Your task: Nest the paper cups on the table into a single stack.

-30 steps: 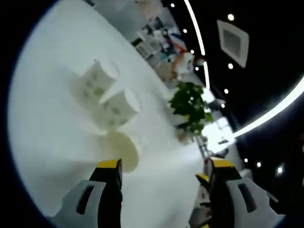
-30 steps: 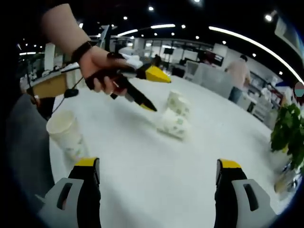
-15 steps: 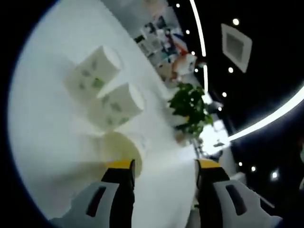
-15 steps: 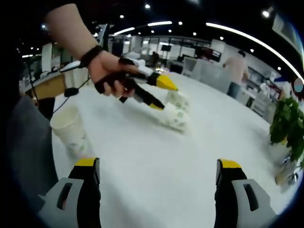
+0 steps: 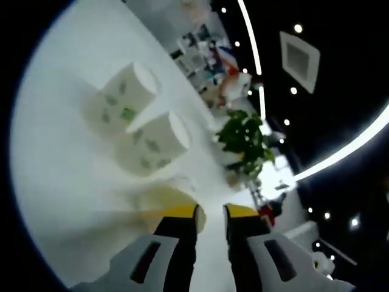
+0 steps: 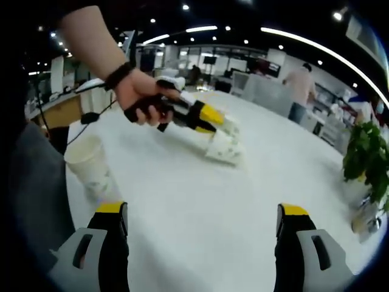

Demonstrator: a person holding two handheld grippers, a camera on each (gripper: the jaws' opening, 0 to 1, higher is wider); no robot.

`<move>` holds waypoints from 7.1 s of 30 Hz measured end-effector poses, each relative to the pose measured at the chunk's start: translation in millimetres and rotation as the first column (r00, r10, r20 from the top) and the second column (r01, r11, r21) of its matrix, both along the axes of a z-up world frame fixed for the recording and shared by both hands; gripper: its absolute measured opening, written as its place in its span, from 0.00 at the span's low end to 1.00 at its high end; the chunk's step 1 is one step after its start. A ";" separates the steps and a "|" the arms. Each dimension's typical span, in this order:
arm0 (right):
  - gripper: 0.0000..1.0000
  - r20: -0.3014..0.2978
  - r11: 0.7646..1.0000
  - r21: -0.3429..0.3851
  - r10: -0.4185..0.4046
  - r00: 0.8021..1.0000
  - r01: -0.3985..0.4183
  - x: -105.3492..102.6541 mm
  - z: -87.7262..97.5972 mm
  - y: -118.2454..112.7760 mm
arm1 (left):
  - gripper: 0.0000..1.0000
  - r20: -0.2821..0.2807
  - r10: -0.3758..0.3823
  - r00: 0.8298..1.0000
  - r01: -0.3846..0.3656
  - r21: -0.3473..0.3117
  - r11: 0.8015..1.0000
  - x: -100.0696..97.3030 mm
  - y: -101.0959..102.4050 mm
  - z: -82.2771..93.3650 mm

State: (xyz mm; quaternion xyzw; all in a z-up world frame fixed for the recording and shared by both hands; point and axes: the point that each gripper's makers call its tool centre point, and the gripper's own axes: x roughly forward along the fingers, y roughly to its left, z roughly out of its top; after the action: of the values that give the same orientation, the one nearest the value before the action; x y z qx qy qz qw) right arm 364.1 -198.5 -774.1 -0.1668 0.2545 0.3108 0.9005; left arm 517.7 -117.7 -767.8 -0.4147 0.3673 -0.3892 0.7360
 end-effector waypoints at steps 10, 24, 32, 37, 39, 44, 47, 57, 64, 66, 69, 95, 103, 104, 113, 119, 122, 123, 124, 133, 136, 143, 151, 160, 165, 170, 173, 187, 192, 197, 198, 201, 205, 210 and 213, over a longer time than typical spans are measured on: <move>1.00 -0.009 1.000 -0.001 -0.017 1.000 0.017 -2.8 -3.6 -4.2 | 0.14 0.021 -0.014 1.000 0.012 0.056 0.998 4.3 -1.0 -15.3; 1.00 -0.020 1.000 0.001 -0.030 0.999 0.030 -5.4 -6.6 -5.2 | 0.15 0.051 -0.034 0.998 0.029 0.100 0.995 10.0 -6.6 -24.9; 1.00 -0.019 1.000 0.003 -0.031 0.999 0.031 -3.9 -4.3 -5.3 | 0.00 0.067 -0.026 0.997 0.020 0.088 0.996 9.7 -9.0 -16.2; 1.00 -0.012 1.000 0.001 -0.025 1.000 0.025 -4.3 1.9 -1.7 | 0.00 0.078 -0.027 0.997 0.020 0.094 0.995 9.4 -3.5 -9.2; 1.00 -0.007 1.000 -0.003 -0.021 1.000 0.021 -5.7 5.2 -0.6 | 0.00 0.075 -0.026 0.997 0.018 0.094 0.995 9.0 -0.6 -5.6; 1.00 0.006 1.000 -0.010 -0.014 1.000 0.014 -8.4 13.4 1.7 | 0.00 0.097 -0.032 0.995 0.022 0.099 0.995 3.2 6.1 17.1; 1.00 0.017 1.000 -0.019 -0.008 1.000 0.008 -9.8 19.5 5.5 | 0.00 0.136 -0.067 0.988 0.051 0.120 0.991 -2.7 10.4 34.1; 1.00 0.055 1.000 -0.019 0.003 0.998 -0.002 -17.4 37.7 11.1 | 0.00 0.271 -0.166 0.948 0.128 0.154 0.980 -33.5 33.0 107.7; 1.00 0.085 1.000 0.007 -0.010 0.996 0.010 -21.0 50.2 10.0 | 0.00 0.376 -0.203 0.904 0.140 0.190 0.972 -53.2 56.3 157.9; 1.00 0.086 1.000 0.010 -0.014 0.996 0.013 -20.6 51.0 9.1 | 0.00 0.398 -0.242 0.885 0.161 0.227 0.961 -63.0 59.5 167.1; 1.00 0.097 1.000 0.018 -0.017 0.995 0.015 -20.2 55.8 9.3 | 0.00 0.416 -0.252 0.874 0.165 0.234 0.958 -71.5 61.9 180.9; 1.00 0.125 0.996 0.085 -0.036 0.991 0.025 -35.2 65.4 13.8 | 0.00 0.378 -0.687 0.621 0.314 0.682 0.660 -167.4 87.8 220.1; 1.00 0.124 0.992 0.113 -0.073 0.990 0.059 -32.3 65.8 12.5 | 0.00 0.307 -0.794 0.524 0.321 0.792 0.518 -189.5 88.3 197.7; 1.00 0.120 0.992 0.111 -0.071 0.990 0.058 -32.3 64.6 13.5 | 0.00 0.296 -0.803 0.517 0.334 0.795 0.507 -195.3 86.7 193.8; 1.00 0.112 0.990 0.119 -0.087 0.990 0.073 -34.2 62.7 14.3 | 0.00 0.233 -0.899 0.371 0.358 0.857 0.370 -222.6 86.0 162.8; 1.00 0.114 0.991 0.114 -0.087 0.990 0.074 -35.5 62.4 15.1 | 0.00 0.189 -0.939 0.288 0.370 0.882 0.292 -231.6 87.5 150.7; 1.00 0.111 0.990 0.118 -0.092 0.990 0.078 -35.0 61.8 15.0 | 0.00 0.174 -0.955 0.242 0.360 0.897 0.255 -234.3 89.1 144.7; 1.00 0.112 0.990 0.119 -0.092 0.989 0.078 -34.9 61.8 15.1 | 0.00 0.169 -0.958 0.231 0.358 0.901 0.245 -235.2 89.2 142.6; 1.00 0.111 0.990 0.119 -0.091 0.990 0.078 -34.4 61.7 15.4 | 0.00 0.171 -0.960 0.220 0.358 0.902 0.243 -236.1 88.8 139.8; 1.00 0.102 0.991 0.115 -0.082 0.991 0.070 -37.2 58.2 14.2 | 0.00 0.103 -0.992 0.067 0.335 0.935 0.119 -248.0 90.7 116.2; 1.00 0.098 0.989 0.121 -0.091 0.991 0.079 -37.7 56.7 11.9 | 0.00 0.069 -0.998 0.002 0.313 0.948 0.066 -252.9 93.3 106.0; 1.00 0.083 0.987 0.138 -0.099 0.992 0.087 -41.8 52.2 14.7 | 0.00 0.012 -0.991 -0.130 0.244 0.970 -0.020 -258.1 94.1 93.1; 1.00 0.076 0.985 0.147 -0.098 0.992 0.086 -44.0 50.6 17.7 | 0.00 -0.055 -0.971 -0.234 0.192 0.976 -0.101 -266.0 93.8 77.8; 1.00 0.064 0.985 0.152 -0.098 0.993 0.087 -46.9 47.1 19.1 | 0.00 -0.134 -0.934 -0.331 0.112 0.977 -0.180 -269.0 97.2 59.2; 1.00 0.059 0.983 0.158 -0.104 0.993 0.094 -47.6 46.0 18.0 | 0.00 -0.169 -0.913 -0.371 0.075 0.975 -0.211 -270.6 97.0 48.7; 1.00 0.056 0.982 0.161 -0.104 0.993 0.093 -48.7 44.9 18.9 | 0.00 -0.200 -0.888 -0.413 0.042 0.970 -0.238 -272.2 97.2 40.0; 1.00 0.052 0.982 0.164 -0.106 0.993 0.096 -49.6 43.8 18.4 | 0.00 -0.200 -0.891 -0.408 0.047 0.970 -0.239 -272.0 94.7 38.1; 1.00 0.039 0.979 0.173 -0.119 0.992 0.110 -52.4 40.0 14.2 | 0.04 -0.208 -0.906 -0.370 0.096 0.961 -0.260 -271.8 90.7 17.9; 1.00 0.030 0.977 0.180 -0.121 0.992 0.114 -52.9 39.1 14.0 | 0.13 -0.193 -0.912 -0.362 0.115 0.961 -0.250 -274.0 90.4 13.3; 1.00 0.032 0.977 0.179 -0.123 0.992 0.116 -52.0 38.9 13.6 | 0.17 -0.186 -0.927 -0.325 0.141 0.960 -0.242 -273.9 90.3 10.9; 1.00 0.030 0.977 0.179 -0.124 0.992 0.117 -52.0 38.6 13.4 | 0.19 -0.162 -0.939 -0.302 0.176 0.959 -0.222 -277.1 88.0 12.4; 1.00 0.027 0.976 0.181 -0.128 0.991 0.121 -51.7 37.8 12.8 | 0.21 -0.156 -0.944 -0.292 0.173 0.962 -0.212 -275.2 87.4 13.5; 1.00 0.025 0.976 0.183 -0.127 0.992 0.120 -51.3 37.6 13.5 | 0.21 -0.138 -0.954 -0.266 0.201 0.960 -0.195 -275.5 90.0 14.5; 1.00 0.021 0.977 0.182 -0.120 0.993 0.115 -50.7 36.7 14.7 | 0.22 -0.131 -0.965 -0.226 0.201 0.963 -0.178 -269.0 96.7 19.0; 1.00 0.020 0.979 0.176 -0.112 0.994 0.107 -50.6 36.5 15.7 | 0.23 -0.115 -0.975 -0.191 0.216 0.964 -0.157 -268.6 101.3 23.1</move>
State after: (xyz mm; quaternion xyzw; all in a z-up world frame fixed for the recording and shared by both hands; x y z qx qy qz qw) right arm 313.5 -182.8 -737.5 -0.0774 0.2216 0.2795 0.9310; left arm 249.1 -16.5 -744.7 0.5222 0.2725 -0.6762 0.4425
